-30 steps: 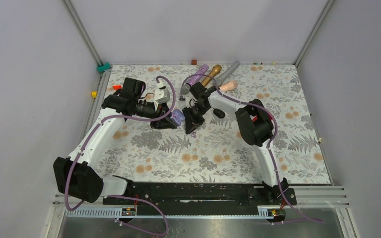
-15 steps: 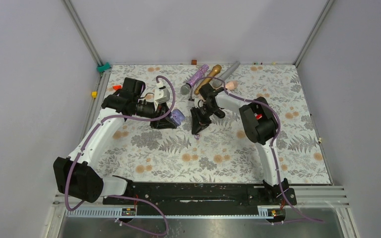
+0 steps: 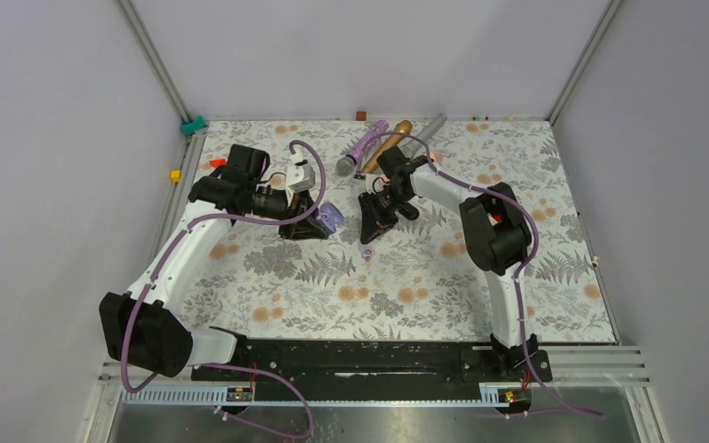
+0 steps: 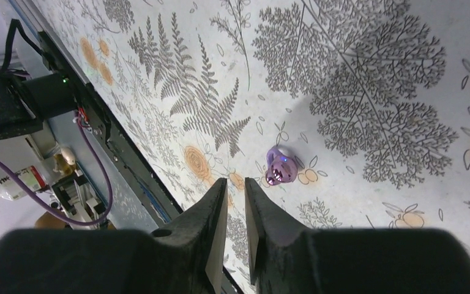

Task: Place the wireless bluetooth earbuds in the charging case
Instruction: Adjust the earbud at the center of the board.

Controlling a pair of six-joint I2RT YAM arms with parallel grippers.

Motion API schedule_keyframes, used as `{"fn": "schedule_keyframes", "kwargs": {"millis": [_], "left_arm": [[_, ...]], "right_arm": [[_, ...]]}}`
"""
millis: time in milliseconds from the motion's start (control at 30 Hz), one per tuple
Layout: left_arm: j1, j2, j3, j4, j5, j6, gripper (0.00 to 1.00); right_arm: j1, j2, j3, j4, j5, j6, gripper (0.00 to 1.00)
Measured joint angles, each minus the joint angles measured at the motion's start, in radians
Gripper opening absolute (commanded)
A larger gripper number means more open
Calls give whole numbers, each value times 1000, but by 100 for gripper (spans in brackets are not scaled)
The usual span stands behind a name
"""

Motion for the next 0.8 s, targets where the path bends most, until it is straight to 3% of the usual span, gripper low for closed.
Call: {"fn": "schedule_keyframes", "kwargs": {"millis": [233,567,800], "left_arm": [[1,0,0,0,0,0,0],[2,0,0,0,0,0,0],[3,0,-7,1,0,0,0]], "right_arm": [[16,-8,-23,-37,36,-76,23],[129,-11,-47,-55,201,-141,24],[140,-11,-48,-60,298,-158,25]]}}
